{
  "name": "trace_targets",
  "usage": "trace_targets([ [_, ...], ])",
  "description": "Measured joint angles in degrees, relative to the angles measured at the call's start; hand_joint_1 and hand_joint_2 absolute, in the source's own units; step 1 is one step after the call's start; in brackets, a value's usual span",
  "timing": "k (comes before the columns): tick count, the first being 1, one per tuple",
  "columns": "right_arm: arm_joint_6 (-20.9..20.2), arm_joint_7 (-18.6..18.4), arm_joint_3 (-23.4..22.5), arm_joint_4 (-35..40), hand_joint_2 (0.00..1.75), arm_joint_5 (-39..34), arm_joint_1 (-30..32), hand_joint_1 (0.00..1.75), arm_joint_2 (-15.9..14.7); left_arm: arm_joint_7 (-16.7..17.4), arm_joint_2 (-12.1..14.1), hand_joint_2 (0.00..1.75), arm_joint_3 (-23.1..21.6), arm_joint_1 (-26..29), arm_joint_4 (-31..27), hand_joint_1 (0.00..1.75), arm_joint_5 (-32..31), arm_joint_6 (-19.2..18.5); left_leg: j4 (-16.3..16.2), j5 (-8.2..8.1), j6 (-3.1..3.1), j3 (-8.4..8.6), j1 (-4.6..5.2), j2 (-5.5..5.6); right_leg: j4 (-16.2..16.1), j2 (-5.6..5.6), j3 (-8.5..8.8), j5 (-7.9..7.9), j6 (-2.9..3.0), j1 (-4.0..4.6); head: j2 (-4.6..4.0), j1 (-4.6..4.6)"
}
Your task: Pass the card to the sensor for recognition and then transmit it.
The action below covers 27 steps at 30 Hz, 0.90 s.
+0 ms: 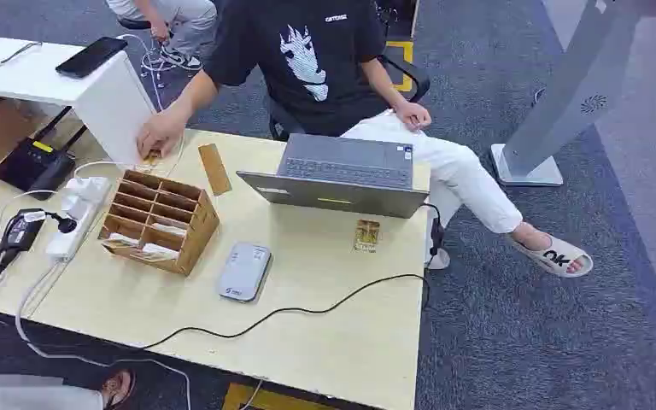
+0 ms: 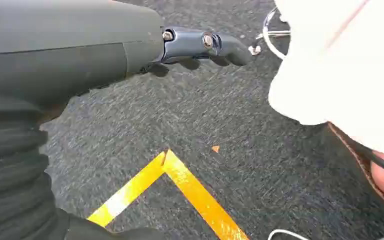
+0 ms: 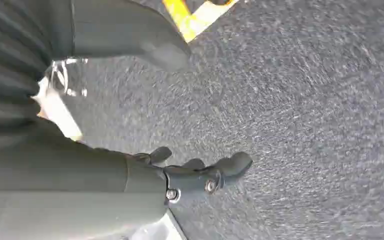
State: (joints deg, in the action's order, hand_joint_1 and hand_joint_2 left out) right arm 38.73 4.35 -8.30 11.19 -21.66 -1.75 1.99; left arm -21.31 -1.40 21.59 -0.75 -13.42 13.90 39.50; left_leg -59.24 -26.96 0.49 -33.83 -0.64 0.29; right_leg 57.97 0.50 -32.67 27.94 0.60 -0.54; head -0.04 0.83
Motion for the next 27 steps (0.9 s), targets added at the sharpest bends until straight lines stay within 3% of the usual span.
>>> trace_targets([
  [5, 0.13, 0.00, -1.36, -0.02, 1.75, -0.02, 0.00, 0.00, 0.00, 0.03, -0.11, 1.75, 2.25, -0.05, 0.02, 0.00, 0.61, 0.17, -0.01, 0.00, -0.01, 0.02, 0.01, -0.01, -0.01, 0.00, 0.03, -0.02, -0.02, 0.00, 0.00, 0.00],
  [15, 0.15, -0.48, -2.23, -0.04, 1.75, 1.73, -0.02, 0.00, 0.00, -4.20, -0.46, 1.75, 9.75, -0.08, 0.00, 0.00, 6.36, 0.11, -0.01, 0.01, -0.01, 0.06, 0.01, -0.02, 0.00, 0.00, 0.04, -0.03, -0.02, -0.01, 0.00, 0.00],
  [19, 0.15, -0.37, -3.13, -0.59, 1.75, 3.60, -0.15, 0.00, 0.00, -10.48, -0.33, 1.75, 13.54, -0.10, 0.02, 0.00, 7.37, 0.35, -0.01, 0.01, -0.01, 0.06, 0.00, -0.02, 0.00, 0.00, 0.05, -0.02, -0.02, 0.00, 0.00, -0.02],
  [21, 0.15, -0.31, -4.76, -0.98, 1.75, 6.02, -0.16, 0.00, 0.00, -16.08, 0.52, 1.75, 18.59, -0.20, 0.63, 0.00, 3.72, 0.46, -0.01, 0.01, 0.00, 0.07, -0.01, -0.02, 0.00, 0.01, 0.03, -0.02, -0.01, 0.00, 0.00, 0.00],
  [22, 0.15, -0.35, -5.45, -1.09, 1.75, 7.37, -0.14, 0.00, 0.02, -17.16, 0.70, 1.75, 20.76, -0.22, 0.63, 0.00, 0.73, 0.46, -0.01, 0.01, 0.00, 0.08, -0.01, -0.03, 0.00, 0.01, 0.03, -0.02, -0.01, 0.00, 0.00, 0.00],
  [25, 0.15, -0.81, -9.43, -1.18, 1.75, 12.68, -0.13, 0.00, 0.35, -18.49, 0.48, 1.75, 33.06, -0.58, -2.96, 0.00, -13.98, 0.39, -0.01, 0.01, 0.00, 0.09, -0.01, -0.03, 0.00, 0.02, 0.03, -0.02, -0.01, 0.01, 0.02, 0.02],
  [27, 0.15, -1.27, -11.61, -1.13, 1.75, 14.60, -0.13, 0.00, 0.66, -18.51, -0.24, 1.75, 38.57, -0.81, -7.40, 0.00, -15.87, -2.17, -0.01, 0.02, 0.00, 0.09, -0.01, -0.05, 0.00, 0.03, 0.04, -0.03, 0.00, 0.01, 0.00, 0.00],
])
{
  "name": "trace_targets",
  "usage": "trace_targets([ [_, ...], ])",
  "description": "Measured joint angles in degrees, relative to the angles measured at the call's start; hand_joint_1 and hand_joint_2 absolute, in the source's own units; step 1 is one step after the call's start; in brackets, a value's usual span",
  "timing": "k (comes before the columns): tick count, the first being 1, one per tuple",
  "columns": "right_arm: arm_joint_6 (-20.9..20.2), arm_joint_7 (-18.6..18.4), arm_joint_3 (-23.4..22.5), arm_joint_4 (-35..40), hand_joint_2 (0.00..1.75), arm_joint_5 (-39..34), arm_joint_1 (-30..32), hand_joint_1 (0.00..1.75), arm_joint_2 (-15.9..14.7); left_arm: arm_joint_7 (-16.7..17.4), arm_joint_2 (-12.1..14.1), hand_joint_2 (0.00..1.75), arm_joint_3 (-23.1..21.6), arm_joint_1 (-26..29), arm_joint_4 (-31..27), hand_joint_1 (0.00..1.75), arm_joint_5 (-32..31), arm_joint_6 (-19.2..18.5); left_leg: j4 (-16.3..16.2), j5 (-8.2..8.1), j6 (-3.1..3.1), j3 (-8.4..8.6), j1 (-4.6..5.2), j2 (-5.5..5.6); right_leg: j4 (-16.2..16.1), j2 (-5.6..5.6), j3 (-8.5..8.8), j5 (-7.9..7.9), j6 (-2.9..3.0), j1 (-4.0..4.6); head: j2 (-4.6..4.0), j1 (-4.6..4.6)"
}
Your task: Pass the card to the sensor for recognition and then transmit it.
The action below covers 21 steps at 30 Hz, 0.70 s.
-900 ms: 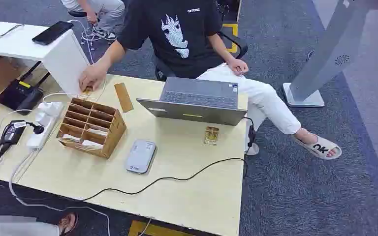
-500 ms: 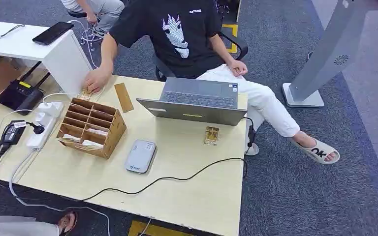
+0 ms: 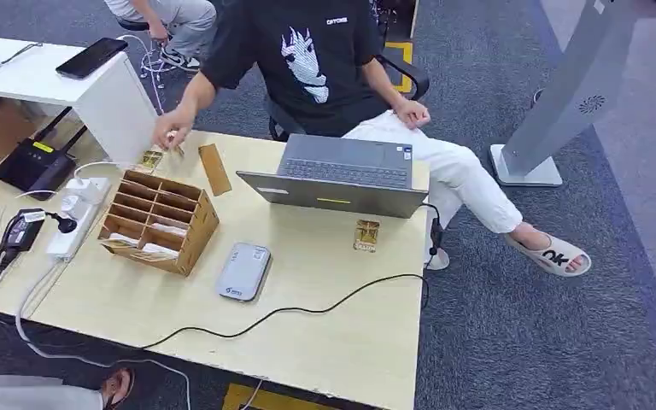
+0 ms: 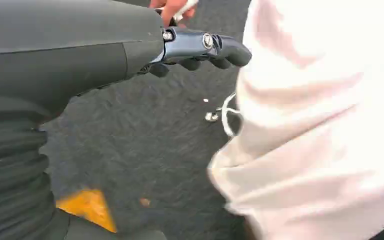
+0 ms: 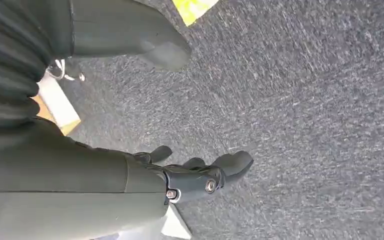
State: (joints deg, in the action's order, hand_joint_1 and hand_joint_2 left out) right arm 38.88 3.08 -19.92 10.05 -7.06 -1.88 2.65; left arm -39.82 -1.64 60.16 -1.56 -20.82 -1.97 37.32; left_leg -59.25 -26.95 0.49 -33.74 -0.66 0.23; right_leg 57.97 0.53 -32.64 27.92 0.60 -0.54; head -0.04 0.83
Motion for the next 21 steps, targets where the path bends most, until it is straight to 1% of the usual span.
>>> trace_targets([
  [1, 0.00, -0.04, -1.14, 0.04, 1.75, 0.65, 0.05, 0.00, 0.24, -0.02, -0.96, 1.75, 2.36, 0.20, -4.20, 0.00, -0.07, -2.56, 0.00, 0.00, 0.00, 0.00, -0.01, 0.00, 0.00, 0.01, 0.00, -0.01, 0.01, 0.01, 0.00, 0.00],
  [2, 0.00, -0.02, -1.99, 0.11, 1.75, 1.09, 0.12, 0.00, 0.46, -0.04, -1.77, 1.75, 3.82, 0.46, -8.11, 0.00, -0.11, -5.27, 0.00, 0.00, 0.00, -0.01, 0.00, 0.00, 0.00, 0.01, 0.00, -0.01, 0.01, 0.01, 0.00, 0.00],
  [4, -0.11, 0.09, -3.23, 0.28, 1.75, 1.81, 0.24, 0.00, 0.98, -0.11, -3.51, 1.75, 5.82, 1.00, -16.66, 0.00, 0.31, -11.91, 0.00, 0.00, 0.00, -0.02, -0.01, 0.00, 0.00, -0.01, 0.01, -0.01, 0.01, 0.01, 0.02, 0.00],
  [6, -0.15, 0.07, -4.13, 0.37, 1.75, 2.51, 0.28, 0.00, 1.46, -0.20, -5.75, 1.75, 6.42, 2.25, -27.79, 0.00, -0.04, -18.30, 0.00, 0.00, 0.00, -0.01, -0.01, 0.00, 0.00, 0.01, 0.00, -0.01, 0.01, 0.01, 0.00, 0.02],
  [7, -0.13, -0.04, -4.54, 0.42, 1.75, 2.88, 0.34, 0.00, 1.64, -0.43, -7.38, 1.75, 6.41, 2.81, -34.77, 0.00, -0.43, -20.30, 0.00, 0.00, 0.00, -0.02, -0.02, 0.01, 0.00, 0.00, 0.02, -0.01, 0.01, 0.02, 0.00, 0.00],
  [10, -0.11, -0.74, -5.46, 0.46, 1.75, 3.43, 0.35, 0.00, 2.10, -0.55, -10.79, 1.75, 6.39, 4.08, -50.19, 0.00, -1.86, -21.46, 0.00, -0.01, -0.01, -0.02, 0.02, 0.02, 0.00, 0.00, 0.04, -0.01, 0.00, 0.02, 0.00, -0.02],
  [12, -0.13, -1.22, -5.92, 0.55, 1.75, 3.52, 0.46, 0.00, 2.29, -0.57, -12.66, 1.75, 6.35, 4.86, -57.75, 0.00, -1.81, -21.68, -0.01, -0.01, -0.01, -0.01, 0.02, 0.01, -0.01, 0.00, 0.03, -0.01, -0.01, 0.01, 0.00, 0.00],
  [13, -0.15, -1.31, -6.27, 0.59, 1.75, 3.58, 0.51, 0.00, 2.51, -0.57, -13.60, 1.75, 5.98, 5.41, -62.13, 0.00, -0.84, -21.81, -0.01, -0.01, -0.01, -0.01, 0.02, 0.01, -0.01, 0.00, 0.03, -0.01, -0.01, 0.00, 0.00, -0.02],
  [14, -0.15, -1.42, -6.51, 0.65, 1.75, 3.86, 0.54, 0.00, 2.56, -0.57, -14.20, 1.75, 5.48, 6.01, -65.76, 0.00, -0.31, -21.70, -0.01, -0.01, -0.01, -0.02, 0.01, 0.02, -0.02, -0.01, 0.03, -0.01, -0.01, 0.00, 0.00, -0.06],
  [17, -0.22, -1.97, -6.84, 0.79, 1.75, 4.41, 0.54, 0.00, 2.71, -0.57, -15.36, 1.75, 3.81, 7.43, -74.11, 0.00, 0.66, -20.49, -0.01, -0.01, -0.01, 0.00, 0.00, 0.02, -0.01, -0.01, 0.02, -0.01, 0.00, 0.00, 0.00, -0.07],
  [19, -0.26, -2.32, -7.08, 0.87, 1.75, 5.02, 0.52, 0.00, 2.73, -0.57, -15.71, 1.75, 1.78, 8.40, -80.58, 0.00, 1.93, -20.17, -0.01, 0.00, -0.01, 0.00, -0.01, 0.02, -0.01, -0.03, 0.03, -0.01, 0.00, 0.01, 0.00, -0.09],
  [21, -0.48, -2.51, -7.12, 0.87, 1.75, 6.00, 0.48, 0.00, 2.73, -0.57, -15.98, 1.75, -0.07, 8.74, -85.63, 0.00, 3.10, -21.28, -0.01, 0.00, 0.00, 0.01, -0.01, 0.03, 0.00, -0.03, 0.04, -0.01, 0.00, 0.01, 0.00, 0.02],
])
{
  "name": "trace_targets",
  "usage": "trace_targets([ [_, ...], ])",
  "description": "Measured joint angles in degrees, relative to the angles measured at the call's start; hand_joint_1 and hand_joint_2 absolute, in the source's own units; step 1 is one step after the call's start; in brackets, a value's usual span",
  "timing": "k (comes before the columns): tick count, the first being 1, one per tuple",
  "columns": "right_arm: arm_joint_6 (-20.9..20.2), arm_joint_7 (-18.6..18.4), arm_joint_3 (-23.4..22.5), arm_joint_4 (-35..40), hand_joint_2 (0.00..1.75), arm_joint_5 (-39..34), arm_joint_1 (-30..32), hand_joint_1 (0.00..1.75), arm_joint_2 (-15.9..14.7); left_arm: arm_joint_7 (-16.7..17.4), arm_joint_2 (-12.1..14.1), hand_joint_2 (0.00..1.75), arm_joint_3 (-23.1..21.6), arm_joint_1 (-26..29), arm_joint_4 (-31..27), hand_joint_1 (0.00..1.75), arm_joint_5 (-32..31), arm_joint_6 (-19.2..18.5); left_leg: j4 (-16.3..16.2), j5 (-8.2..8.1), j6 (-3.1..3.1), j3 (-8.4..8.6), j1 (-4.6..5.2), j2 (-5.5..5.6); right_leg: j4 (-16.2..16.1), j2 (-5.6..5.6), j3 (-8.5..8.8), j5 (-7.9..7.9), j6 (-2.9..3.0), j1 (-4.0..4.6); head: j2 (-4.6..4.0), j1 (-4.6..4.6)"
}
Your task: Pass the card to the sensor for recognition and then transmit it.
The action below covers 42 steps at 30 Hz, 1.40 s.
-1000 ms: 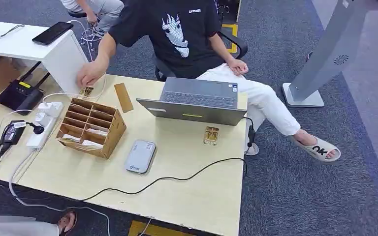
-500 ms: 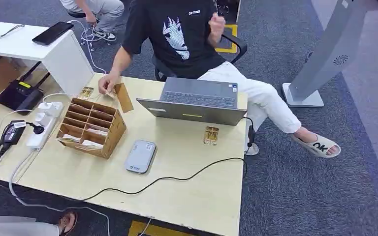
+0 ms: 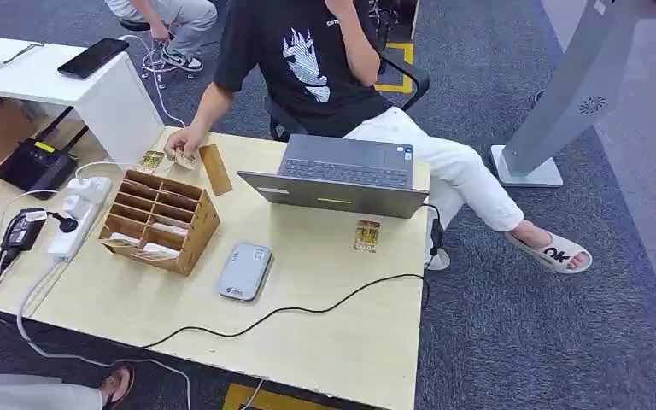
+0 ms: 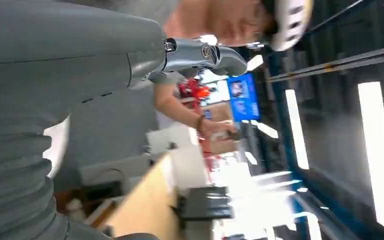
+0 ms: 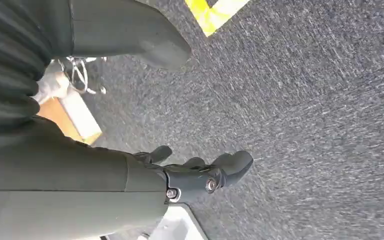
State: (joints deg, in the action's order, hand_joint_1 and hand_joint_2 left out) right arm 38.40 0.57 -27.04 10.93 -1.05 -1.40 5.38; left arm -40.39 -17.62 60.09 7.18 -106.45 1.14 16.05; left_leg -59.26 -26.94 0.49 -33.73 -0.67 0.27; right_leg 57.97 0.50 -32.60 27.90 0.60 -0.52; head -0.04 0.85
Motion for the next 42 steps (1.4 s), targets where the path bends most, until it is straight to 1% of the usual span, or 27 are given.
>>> trace_targets([
  [2, -0.44, -0.28, 0.00, 0.02, 1.75, 1.05, -0.06, 0.00, 0.00, 0.00, -0.02, 1.75, -1.68, 0.26, -4.20, 0.00, -0.35, -2.49, 0.00, 0.01, 0.02, 0.01, 0.00, 0.00, 0.00, 0.00, 0.02, -0.01, 0.01, 0.00, 0.00, -0.02],
  [6, -0.72, -0.39, 0.00, 0.02, 1.75, 1.60, -0.16, 0.00, 0.00, 0.00, -0.02, 1.75, -4.16, 0.49, -9.20, 0.00, -0.96, -3.37, 0.01, 0.01, 0.02, 0.00, 0.00, -0.02, 0.01, 0.03, 0.03, -0.02, 0.03, 0.00, 0.00, -0.02],
  [10, -0.72, -0.39, 0.00, 0.02, 1.75, 1.64, -0.20, 0.00, 0.00, 0.00, -0.02, 1.75, -5.27, 0.71, -11.70, 0.00, -0.98, -3.39, 0.00, 0.01, 0.02, 0.01, 0.00, -0.01, 0.01, 0.01, 0.02, -0.02, 0.03, 0.00, 0.00, -0.02],
  [13, -0.74, -0.39, 0.00, 0.02, 1.75, 1.64, -0.19, 0.00, 0.00, 0.00, -0.02, 1.75, -5.67, 0.76, -12.60, 0.00, -0.98, -3.39, 0.00, 0.01, 0.02, 0.00, 0.01, -0.01, 0.00, 0.01, 0.02, -0.02, 0.03, 0.00, 0.00, -0.02],
  [15, -0.94, -0.52, 0.00, 0.02, 1.75, 2.34, -0.19, 0.00, 0.00, 0.02, 0.11, 1.75, -6.45, 0.98, -13.04, 0.00, -2.05, -3.27, 0.00, 0.01, 0.02, 0.01, 0.01, -0.01, 0.00, 0.01, 0.01, -0.02, 0.03, 0.00, 0.00, -0.02],
  [16, -1.14, -0.74, 0.00, 0.02, 1.75, 2.80, -0.20, 0.00, 0.00, 0.02, 0.35, 1.75, -7.20, 1.16, -13.21, 0.00, -3.15, -2.52, 0.00, 0.01, 0.02, 0.02, 0.02, -0.01, -0.01, 0.01, 0.00, -0.02, 0.03, -0.01, 0.00, -0.02],
  [17, -1.31, -1.07, 0.00, 0.02, 1.75, 3.37, -0.23, 0.00, 0.00, 0.02, 1.02, 1.75, -8.65, 1.55, -13.21, 0.00, -5.06, -0.57, 0.00, 0.01, 0.02, 0.05, 0.02, -0.01, -0.01, 0.01, -0.11, -0.01, 0.03, -0.01, 0.00, -0.04],
  [19, -1.90, -1.73, 0.00, 0.02, 1.75, 4.55, -0.26, 0.00, 0.00, 0.20, 2.94, 1.75, -13.25, 1.94, -12.58, 0.00, -9.73, 4.57, -0.01, 0.02, 0.02, 0.06, 0.01, 0.01, -0.02, 0.00, -0.14, -0.02, 0.02, -0.01, 0.02, -0.09],
  [20, -2.19, -2.10, 0.00, 0.02, 1.75, 5.16, -0.30, 0.00, 0.00, 1.60, 4.82, 1.75, -16.47, 1.07, -11.33, 0.00, -12.67, 5.35, -0.01, 0.08, -0.05, 0.06, 0.04, 0.15, -0.02, -0.15, -0.12, -0.01, 0.02, -0.02, 0.02, -0.09],
  [21, -2.58, -2.53, 0.00, 0.02, 1.75, 5.88, -0.45, 0.00, 0.00, 4.14, 6.90, 1.75, -19.42, -0.33, -9.46, 0.00, -15.70, 5.46, -0.01, 0.17, -0.02, 0.04, 0.03, 0.29, -0.01, -0.27, -0.06, -0.02, 0.02, -0.02, 0.00, -0.11],
  [23, -3.17, -3.63, 0.13, 0.02, 1.75, 7.46, -0.81, 0.00, 0.00, 9.85, 10.24, 1.75, -23.82, -3.77, -5.64, 0.00, -22.38, 5.76, 0.00, 0.23, 0.03, 0.09, 0.00, 0.30, -0.01, -0.28, -0.09, -0.08, 0.06, 0.00, 0.00, -0.11],
  [24, -3.50, -4.41, 0.39, 0.02, 1.75, 8.61, -0.92, 0.00, 0.00, 13.40, 12.71, 1.75, -26.37, -6.58, -1.87, 0.00, -26.80, 6.20, 0.00, 0.35, 0.05, 0.05, 0.00, 0.33, 0.01, -0.29, -0.11, -0.12, 0.08, 0.00, 0.00, 0.02],
  [25, -3.81, -4.90, 0.64, 0.02, 1.75, 9.27, -1.00, 0.00, 0.00, 15.11, 14.31, 1.75, -27.99, -9.74, 1.23, 0.00, -29.28, 6.46, 0.00, 0.45, 0.11, -0.03, -0.03, 0.48, 0.02, -0.39, -0.11, -0.22, 0.02, 0.01, 0.00, 0.02],
  [26, -4.22, -5.31, 0.98, 0.02, 1.75, 10.24, -1.17, 0.00, -0.02, 17.49, 16.97, 1.75, -30.29, -13.64, 6.37, 0.00, -32.14, 6.53, 0.02, 0.58, 0.07, -0.12, -0.05, 0.56, 0.06, -0.51, -0.14, -0.30, 0.10, 0.03, 0.00, 0.00],
  [27, -4.67, -5.40, 1.20, 0.04, 1.75, 10.99, -1.38, 0.00, -0.13, 18.94, 19.25, 1.75, -32.13, -17.04, 11.22, 0.00, -34.42, 6.62, 0.02, 0.65, 0.18, -0.16, -0.05, 0.53, 0.08, -0.51, -0.24, -0.41, 0.21, 0.04, 0.00, -0.02],
  [28, -4.96, -5.52, 1.43, 0.08, 1.75, 11.51, -1.56, 0.00, -0.19, 19.84, 20.72, 1.75, -33.51, -19.60, 14.65, 0.00, -35.87, 6.70, 0.03, 0.68, 0.20, -0.19, -0.04, 0.46, 0.12, -0.46, -0.26, -0.52, 0.30, 0.04, 0.00, -0.04],
  [29, -5.03, -5.57, 1.64, 0.11, 1.75, 11.87, -1.71, 0.00, -0.24, 20.39, 21.82, 1.75, -34.44, -21.11, 16.81, 0.00, -36.64, 6.75, 0.03, 0.75, 0.30, -0.20, -0.04, 0.24, 0.15, -0.25, -0.34, -0.66, 0.31, 0.04, 0.00, 0.00],
  [30, -5.31, -5.59, 1.92, 0.24, 1.75, 12.13, -1.64, 0.00, -0.35, 20.76, 22.95, 1.75, -35.74, -23.21, 20.23, 0.00, -37.44, 6.88, 0.02, 0.75, 0.29, -0.19, -0.03, -0.04, 0.14, 0.05, -0.47, -0.71, 0.24, 0.04, 0.00, 0.13],
  [32, -5.62, -5.79, 2.19, 0.26, 1.75, 12.51, -1.54, 0.00, -0.61, 21.55, 24.90, 1.75, -38.28, -29.03, 28.37, 0.00, -38.29, 7.10, 0.00, 0.97, 0.10, -0.61, -0.05, 0.00, 0.14, -0.01, -0.65, -0.84, 0.10, 0.06, 0.00, -0.06],
  [33, -5.62, -5.79, 2.34, 0.28, 1.75, 12.66, -1.65, 0.00, -0.68, 21.75, 25.79, 1.75, -39.15, -30.34, 30.49, 0.00, -38.44, 7.36, 0.01, 0.98, 0.11, -0.66, -0.02, -0.03, 0.14, 0.00, -0.75, -0.95, 0.20, 0.05, 0.02, -0.20],
  [35, -5.66, -5.73, 2.43, 0.33, 1.75, 12.77, -1.60, 0.00, -0.77, 21.75, 26.64, 1.75, -40.01, -31.74, 32.52, 0.00, -38.71, 7.64, 0.00, 0.96, 0.11, -0.63, 0.03, -0.32, 0.14, 0.30, -0.86, -0.97, 0.16, 0.02, 0.00, -0.02],
  [38, -6.03, -5.84, 2.47, 0.33, 1.75, 13.22, -1.45, 0.00, -0.83, 22.56, 27.23, 1.75, -41.44, -33.28, 35.65, 0.00, -40.28, 7.88, -0.01, 0.96, 0.11, -0.74, 0.02, -0.31, 0.10, 0.29, -0.97, -0.98, 0.15, 0.00, 0.00, -0.02],
  [42, -6.21, -6.71, 2.89, 0.33, 1.75, 13.75, -1.53, 0.00, -1.03, 22.95, 27.28, 1.75, -43.81, -35.01, 38.79, 0.00, -42.65, 8.34, -0.01, 0.95, 0.09, -0.78, 0.03, -0.28, 0.08, 0.24, -0.96, -0.96, 0.12, -0.01, 0.00, -0.02],
])
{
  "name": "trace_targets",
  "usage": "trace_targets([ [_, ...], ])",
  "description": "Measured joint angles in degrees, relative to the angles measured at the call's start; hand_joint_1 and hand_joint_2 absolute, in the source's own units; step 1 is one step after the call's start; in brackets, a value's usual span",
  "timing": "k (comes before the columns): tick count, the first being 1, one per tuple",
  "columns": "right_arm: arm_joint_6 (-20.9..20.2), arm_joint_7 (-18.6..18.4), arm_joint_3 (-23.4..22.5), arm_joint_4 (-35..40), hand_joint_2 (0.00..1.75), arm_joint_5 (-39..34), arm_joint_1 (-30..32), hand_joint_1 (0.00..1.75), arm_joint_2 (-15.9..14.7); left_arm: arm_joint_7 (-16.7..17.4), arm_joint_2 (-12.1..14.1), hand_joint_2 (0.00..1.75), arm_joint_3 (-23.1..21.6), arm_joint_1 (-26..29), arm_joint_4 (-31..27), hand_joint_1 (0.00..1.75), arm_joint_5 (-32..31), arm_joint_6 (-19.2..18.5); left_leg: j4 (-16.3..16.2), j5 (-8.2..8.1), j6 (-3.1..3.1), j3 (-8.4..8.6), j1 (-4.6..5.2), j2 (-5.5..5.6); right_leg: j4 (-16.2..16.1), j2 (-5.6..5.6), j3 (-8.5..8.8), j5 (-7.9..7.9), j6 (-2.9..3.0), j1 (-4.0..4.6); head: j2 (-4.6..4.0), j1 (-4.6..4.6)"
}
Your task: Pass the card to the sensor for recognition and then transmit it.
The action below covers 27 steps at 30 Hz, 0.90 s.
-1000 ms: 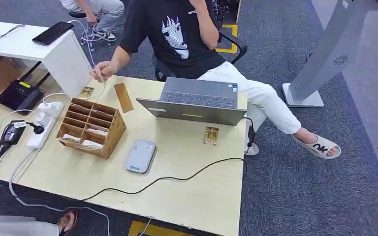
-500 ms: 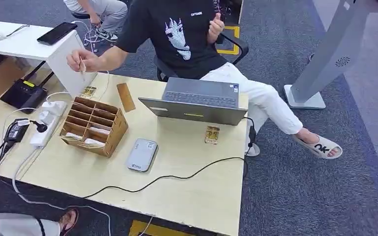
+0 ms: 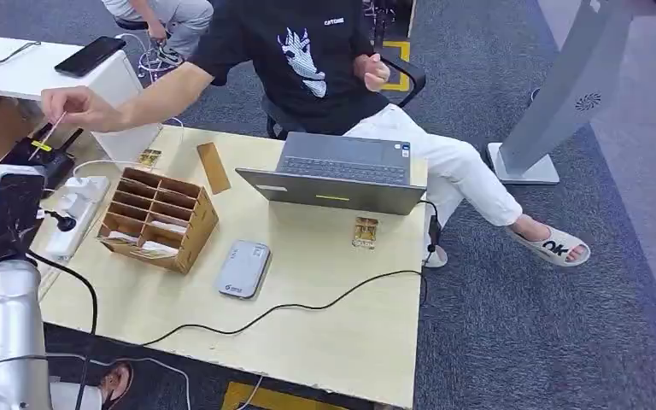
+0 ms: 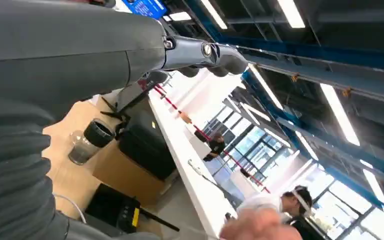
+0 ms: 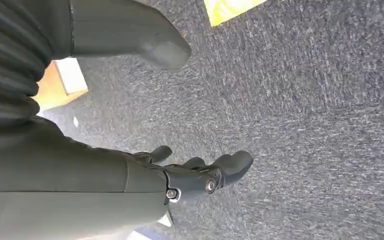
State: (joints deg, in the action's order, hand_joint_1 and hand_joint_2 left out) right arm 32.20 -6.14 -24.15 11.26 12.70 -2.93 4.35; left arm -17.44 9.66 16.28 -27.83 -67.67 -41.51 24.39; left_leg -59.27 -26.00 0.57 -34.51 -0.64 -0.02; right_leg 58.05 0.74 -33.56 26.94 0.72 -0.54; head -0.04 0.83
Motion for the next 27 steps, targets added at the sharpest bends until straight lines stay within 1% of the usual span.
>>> trace_targets([
  [3, -0.20, -0.48, 0.06, 0.00, 1.75, 0.13, 0.07, 0.00, -0.11, -0.09, -0.46, 1.75, -1.87, -0.35, 0.98, 0.00, -0.87, 0.46, 0.00, 0.00, 0.00, 0.00, 0.00, -0.01, 0.00, 0.02, -0.02, -0.01, 0.00, 0.00, 0.00, -0.02],
  [6, -0.72, -0.48, 0.07, 0.00, 1.75, 0.33, 0.07, 0.00, -0.13, 0.15, -1.44, 1.75, -4.30, -0.12, 0.89, 0.00, -1.72, 0.42, 0.00, 0.00, 0.00, -0.01, 0.00, 0.00, 0.00, 0.00, -0.01, -0.01, 0.00, 0.00, 0.02, -0.02],
  [11, -1.22, 0.29, 0.07, 0.00, 1.75, 1.22, 0.13, 0.00, -0.13, 1.07, -3.00, 1.75, -7.12, 1.13, -1.14, 0.00, -2.01, -0.44, 0.00, 0.00, 0.00, -0.02, -0.01, 0.00, 0.00, 0.02, -0.01, -0.01, 0.00, 0.00, 0.00, 0.00],
  [12, -1.38, 0.39, 0.07, 0.00, 1.75, 1.36, 0.13, 0.00, -0.13, 1.16, -3.21, 1.75, -7.47, 1.29, -1.49, 0.86, -2.01, -0.50, 0.00, 0.00, 0.00, -0.01, -0.01, 0.00, 0.00, 0.02, -0.02, -0.01, 0.00, 0.00, 0.00, -0.02],
  [13, -1.49, 0.55, 0.07, 0.00, 1.75, 1.60, 0.13, 0.00, -0.13, 1.27, -3.41, 1.75, -7.82, 1.41, -1.73, 1.75, -2.01, -0.72, 0.00, 0.00, 0.00, -0.01, -0.01, 0.00, 0.00, 0.02, -0.02, 0.00, 0.00, 0.00, 0.02, 0.00],
  [17, -1.62, 0.92, 0.07, 0.00, 1.75, 2.05, 0.16, 0.00, -0.15, 1.38, -3.82, 1.75, -8.89, 1.94, -2.04, 1.75, -1.77, -1.12, 0.01, 0.00, 0.00, -0.02, -0.01, 0.00, 0.01, 0.02, -0.02, 0.00, 0.00, 0.00, 0.00, -0.02],
  [21, -1.57, 0.46, 0.06, 0.00, 1.75, 2.29, 0.22, 0.00, -0.22, 1.18, -3.91, 1.75, -9.61, 2.61, -2.10, 1.75, -1.40, -1.12, 0.01, 0.00, 0.00, -0.02, -0.01, -0.01, 0.01, 0.02, -0.03, 0.00, 0.00, 0.01, 0.00, -0.02],
  [27, -1.57, 0.28, 0.07, 0.00, 1.75, 2.32, 0.31, 0.00, -0.31, 1.18, -4.07, 1.75, -9.75, 2.84, -2.14, 1.75, -1.22, -1.12, 0.01, 0.00, 0.00, -0.03, -0.01, -0.01, 0.01, 0.02, -0.03, 0.00, 0.00, 0.01, 0.00, -0.02],
])
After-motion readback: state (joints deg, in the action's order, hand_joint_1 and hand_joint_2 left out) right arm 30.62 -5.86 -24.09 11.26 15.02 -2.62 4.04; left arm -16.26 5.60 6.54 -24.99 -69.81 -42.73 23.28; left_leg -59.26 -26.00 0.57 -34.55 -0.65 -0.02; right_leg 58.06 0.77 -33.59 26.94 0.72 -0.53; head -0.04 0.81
